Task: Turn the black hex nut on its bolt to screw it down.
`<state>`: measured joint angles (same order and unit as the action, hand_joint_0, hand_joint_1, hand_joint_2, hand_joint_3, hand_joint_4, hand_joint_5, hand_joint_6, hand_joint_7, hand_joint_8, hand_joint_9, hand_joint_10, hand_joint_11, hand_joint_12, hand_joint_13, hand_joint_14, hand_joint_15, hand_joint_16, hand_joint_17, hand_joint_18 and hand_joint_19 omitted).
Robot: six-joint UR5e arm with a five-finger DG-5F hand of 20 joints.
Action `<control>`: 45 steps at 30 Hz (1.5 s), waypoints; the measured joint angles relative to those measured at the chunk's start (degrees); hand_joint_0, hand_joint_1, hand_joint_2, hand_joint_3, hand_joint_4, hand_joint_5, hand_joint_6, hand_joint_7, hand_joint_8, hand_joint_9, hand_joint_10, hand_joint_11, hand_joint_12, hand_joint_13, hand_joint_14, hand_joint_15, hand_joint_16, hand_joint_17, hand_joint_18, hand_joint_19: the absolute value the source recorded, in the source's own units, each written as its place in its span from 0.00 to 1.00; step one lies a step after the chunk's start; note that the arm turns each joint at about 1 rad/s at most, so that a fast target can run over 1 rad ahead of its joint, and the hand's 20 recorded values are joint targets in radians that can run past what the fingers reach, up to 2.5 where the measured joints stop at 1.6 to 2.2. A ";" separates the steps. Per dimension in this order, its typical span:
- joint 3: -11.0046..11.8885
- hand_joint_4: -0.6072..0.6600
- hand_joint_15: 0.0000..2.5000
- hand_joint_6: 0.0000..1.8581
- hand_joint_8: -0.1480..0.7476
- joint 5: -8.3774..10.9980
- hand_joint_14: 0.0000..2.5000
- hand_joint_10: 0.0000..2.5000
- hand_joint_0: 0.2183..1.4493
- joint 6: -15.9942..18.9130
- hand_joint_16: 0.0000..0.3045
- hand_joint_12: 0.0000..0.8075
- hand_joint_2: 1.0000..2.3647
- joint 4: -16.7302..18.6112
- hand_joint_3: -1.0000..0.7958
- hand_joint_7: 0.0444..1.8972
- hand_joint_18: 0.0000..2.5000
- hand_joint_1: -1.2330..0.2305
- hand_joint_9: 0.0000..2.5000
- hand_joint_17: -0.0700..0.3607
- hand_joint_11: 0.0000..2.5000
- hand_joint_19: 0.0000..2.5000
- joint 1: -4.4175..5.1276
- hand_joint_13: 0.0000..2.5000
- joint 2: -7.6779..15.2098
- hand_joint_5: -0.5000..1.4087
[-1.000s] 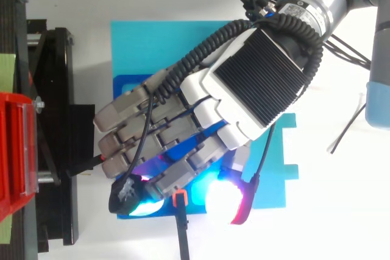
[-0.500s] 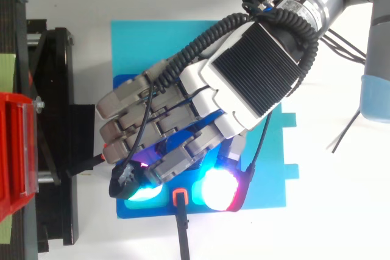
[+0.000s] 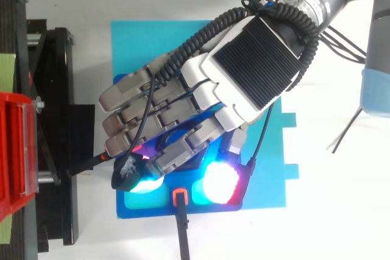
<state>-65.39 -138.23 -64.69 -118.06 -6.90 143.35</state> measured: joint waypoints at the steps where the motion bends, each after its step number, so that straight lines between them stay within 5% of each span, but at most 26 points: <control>1: 0.00 0.63 0.07 0.27 0.46 -0.03 0.00 0.00 0.23 0.00 0.16 0.37 0.00 -0.02 0.28 0.45 0.18 0.57 0.21 0.42 0.10 0.13 -0.05 0.21 0.00 0.19; 26: 0.09 0.71 0.06 0.27 0.53 -2.16 0.00 0.00 0.11 -0.09 0.21 0.44 0.00 1.17 0.28 0.48 0.22 0.52 0.21 0.50 0.13 0.12 -1.48 0.22 0.00 0.18; 45: 0.09 0.65 0.07 0.27 0.46 -2.61 0.00 0.00 0.25 -0.10 0.15 0.34 0.00 1.65 0.29 0.49 0.18 0.51 0.21 0.41 0.13 0.13 -1.82 0.20 -0.01 0.18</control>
<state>-65.30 -140.84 -64.78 -116.41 -8.72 143.34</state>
